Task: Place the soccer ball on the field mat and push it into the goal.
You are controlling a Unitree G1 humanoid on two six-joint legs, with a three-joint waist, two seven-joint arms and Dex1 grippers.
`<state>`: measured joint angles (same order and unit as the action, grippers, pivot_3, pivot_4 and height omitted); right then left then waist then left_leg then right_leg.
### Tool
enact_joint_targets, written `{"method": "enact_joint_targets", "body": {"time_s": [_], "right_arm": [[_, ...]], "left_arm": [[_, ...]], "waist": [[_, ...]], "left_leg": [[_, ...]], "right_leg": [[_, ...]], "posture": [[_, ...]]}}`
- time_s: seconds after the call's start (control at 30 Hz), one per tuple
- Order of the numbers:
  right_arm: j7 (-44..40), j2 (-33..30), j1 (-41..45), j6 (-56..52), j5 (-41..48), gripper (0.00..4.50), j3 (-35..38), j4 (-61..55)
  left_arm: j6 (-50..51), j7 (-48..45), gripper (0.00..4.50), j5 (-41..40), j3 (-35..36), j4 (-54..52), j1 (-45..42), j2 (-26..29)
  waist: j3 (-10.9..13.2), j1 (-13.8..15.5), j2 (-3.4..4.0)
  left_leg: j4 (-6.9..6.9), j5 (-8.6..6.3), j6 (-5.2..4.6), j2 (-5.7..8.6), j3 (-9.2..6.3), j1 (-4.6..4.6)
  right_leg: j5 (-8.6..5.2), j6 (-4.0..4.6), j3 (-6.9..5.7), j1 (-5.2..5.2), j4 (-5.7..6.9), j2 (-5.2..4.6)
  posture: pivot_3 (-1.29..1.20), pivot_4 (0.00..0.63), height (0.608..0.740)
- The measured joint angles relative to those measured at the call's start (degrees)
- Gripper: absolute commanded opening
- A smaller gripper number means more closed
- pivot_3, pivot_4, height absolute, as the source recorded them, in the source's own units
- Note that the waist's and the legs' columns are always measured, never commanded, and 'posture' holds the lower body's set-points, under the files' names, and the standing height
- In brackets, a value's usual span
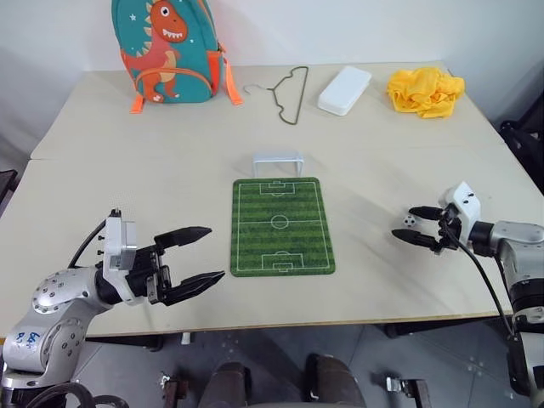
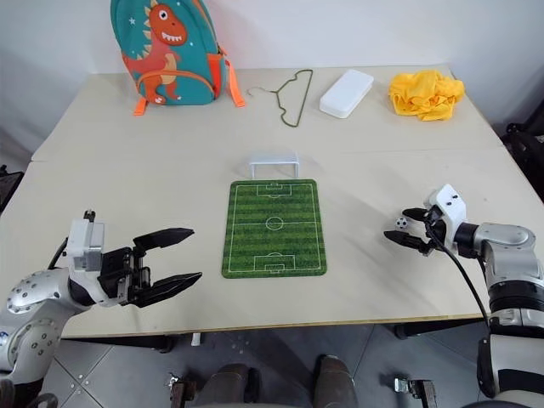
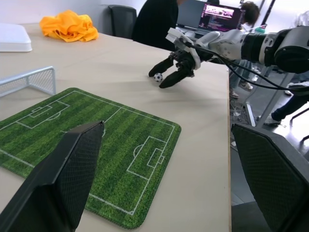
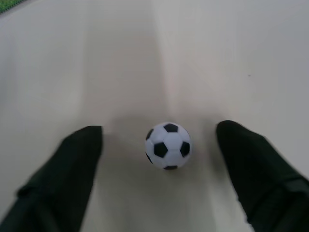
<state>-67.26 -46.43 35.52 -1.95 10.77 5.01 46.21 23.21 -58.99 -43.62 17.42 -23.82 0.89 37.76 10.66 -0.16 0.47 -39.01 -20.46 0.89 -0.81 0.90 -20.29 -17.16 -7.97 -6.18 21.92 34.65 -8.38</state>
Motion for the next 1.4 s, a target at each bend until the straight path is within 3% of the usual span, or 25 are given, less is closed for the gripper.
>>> {"method": "enact_joint_targets", "body": {"time_s": [0.2, 0.4, 0.57, 0.8, 1.03, 1.4], "right_arm": [[-1.08, 0.12, 1.16, 3.24, 0.41, 0.84, 0.76, 3.97], [-8.92, 1.19, 2.08, 6.73, 2.29, 0.84, 1.37, 1.72], [-15.44, 8.40, 1.62, -0.50, 4.47, 0.84, -7.51, -19.49], [-10.43, 16.37, -0.53, -11.10, 2.19, 0.84, -20.11, -40.18], [-5.71, 19.55, -1.30, -12.16, -1.33, 0.84, -25.03, -42.15], [-4.41, 20.89, -1.22, -9.75, -2.89, 0.84, -25.25, -38.18]], "left_arm": [[0.00, -0.62, 4.50, 0.00, 0.01, 0.19, -0.21, 0.57], [-2.90, -2.73, 4.50, 0.95, 1.06, 2.61, 1.12, 0.86], [-11.39, -7.24, 4.50, 5.71, 2.34, 7.65, 5.00, 1.06], [-15.71, -9.91, 4.50, 8.17, 3.36, 10.29, 12.53, 1.75], [-15.59, -7.36, 4.50, 7.96, 3.56, 6.36, 13.79, 1.44], [-13.15, -4.90, 4.50, 6.54, 4.17, 3.62, 14.45, 1.44]], "waist": [[0.00, -0.01, 0.00], [0.00, -0.19, 0.00], [0.02, -1.49, 0.04], [0.02, 0.08, 0.03], [0.02, -0.07, 0.02], [0.02, -0.20, 0.01]], "left_leg": [[-0.01, 0.00, 0.00, 0.01, 0.00, 0.00], [0.00, 0.00, 0.00, -0.02, 0.01, 0.02], [0.01, -0.06, 0.11, -0.15, 0.02, 0.08], [-0.08, -0.11, 0.13, -0.11, -0.06, -0.32], [-0.09, -0.15, 0.07, -0.09, -0.01, -0.35], [-0.09, -0.15, 0.07, -0.10, 0.05, -0.33]], "right_leg": [[0.00, 0.00, 0.01, -0.01, 0.00, 0.00], [0.00, 0.00, 0.01, 0.00, 0.00, 0.02], [0.03, 0.05, 0.03, 0.09, 0.20, 0.14], [0.03, 0.05, 0.02, 0.53, 0.38, 0.11], [0.03, 0.05, 0.01, 0.58, 0.41, 0.09], [0.03, 0.05, 0.02, 0.60, 0.42, 0.09]], "posture": [[0.00, 0.150, 0.740], [0.00, 0.150, 0.740], [0.00, 0.150, 0.740], [0.00, 0.150, 0.740], [0.00, 0.150, 0.740], [0.00, 0.150, 0.740]]}}
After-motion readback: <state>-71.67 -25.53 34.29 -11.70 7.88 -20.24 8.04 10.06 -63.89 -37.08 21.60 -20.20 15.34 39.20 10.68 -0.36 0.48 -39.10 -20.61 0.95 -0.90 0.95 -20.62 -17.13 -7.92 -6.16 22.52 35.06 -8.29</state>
